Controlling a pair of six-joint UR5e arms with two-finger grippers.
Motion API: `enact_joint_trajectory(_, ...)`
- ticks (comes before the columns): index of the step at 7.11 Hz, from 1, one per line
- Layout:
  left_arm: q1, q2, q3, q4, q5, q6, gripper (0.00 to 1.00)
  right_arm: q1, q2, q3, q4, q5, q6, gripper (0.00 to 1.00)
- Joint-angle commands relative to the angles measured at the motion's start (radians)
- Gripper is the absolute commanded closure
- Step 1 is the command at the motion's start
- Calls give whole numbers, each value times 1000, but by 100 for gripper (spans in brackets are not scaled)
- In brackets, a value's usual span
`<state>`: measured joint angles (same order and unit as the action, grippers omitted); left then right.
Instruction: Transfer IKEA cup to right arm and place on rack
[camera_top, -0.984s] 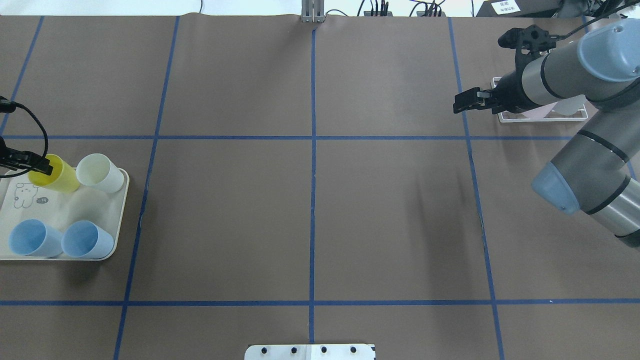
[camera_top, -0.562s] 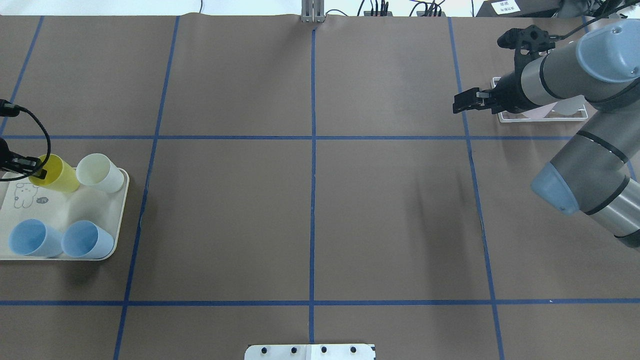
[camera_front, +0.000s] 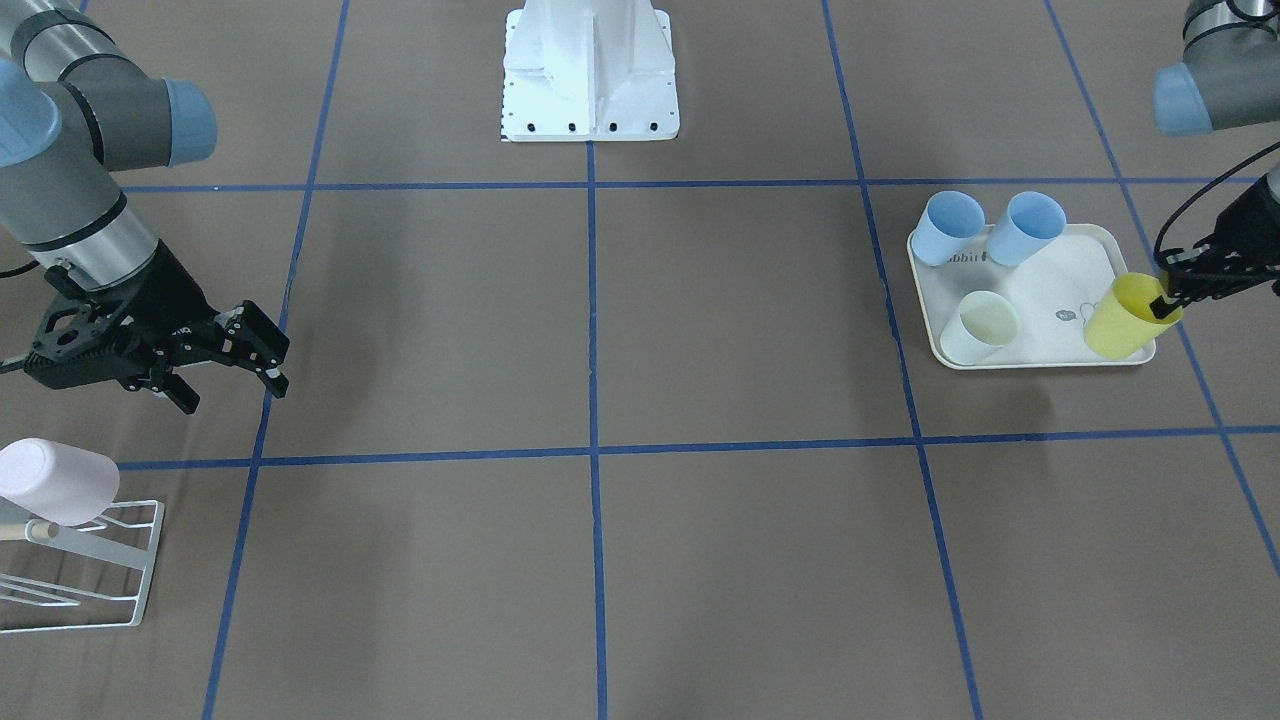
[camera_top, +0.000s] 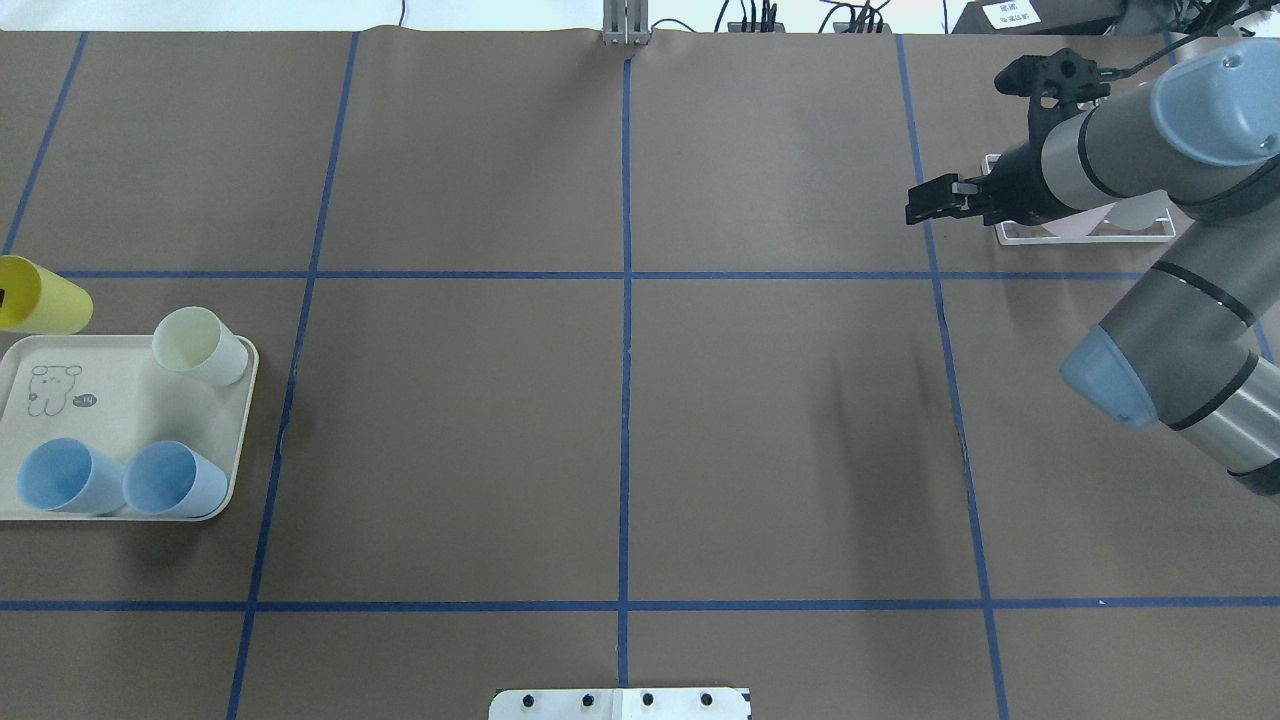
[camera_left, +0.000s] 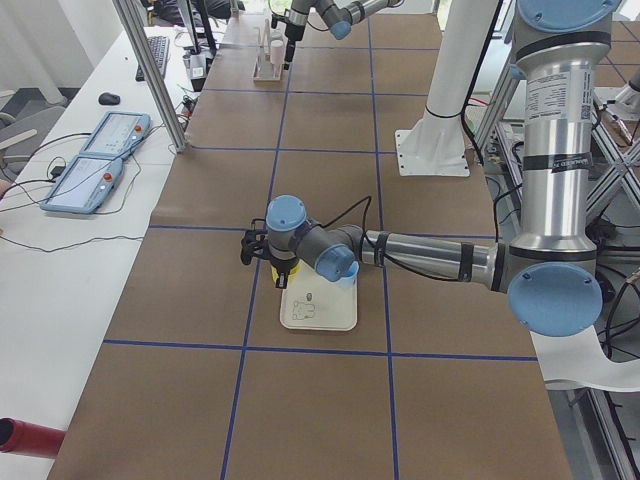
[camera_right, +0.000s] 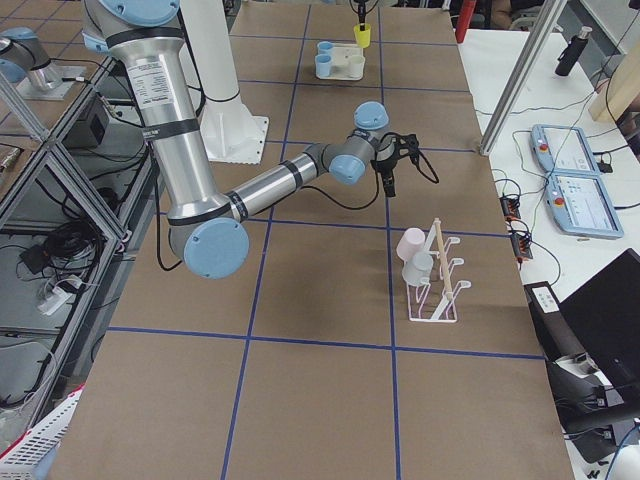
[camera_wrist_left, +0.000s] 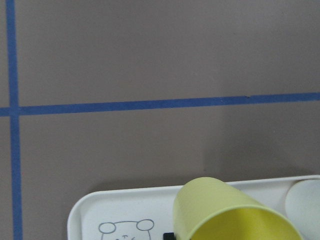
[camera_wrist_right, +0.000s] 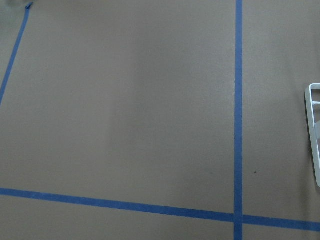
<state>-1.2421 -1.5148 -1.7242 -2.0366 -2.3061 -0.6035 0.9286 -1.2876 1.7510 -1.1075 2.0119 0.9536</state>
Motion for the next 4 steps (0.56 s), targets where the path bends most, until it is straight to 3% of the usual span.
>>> enact_joint_trajectory(1, -19, -14, -122, 64, -9, -85, 100, -1, 5, 2, 0, -1, 1, 1)
enact_joint_trajectory(2, -16, -77, -159, 58, -18, -252, 100, -1, 14, 4, 0, -1, 14, 1)
enact_joint_trajectory(4, 135, -247, -213, 55, -7, -494, 100, -14, 48, 30, 3, 1, 121, 1)
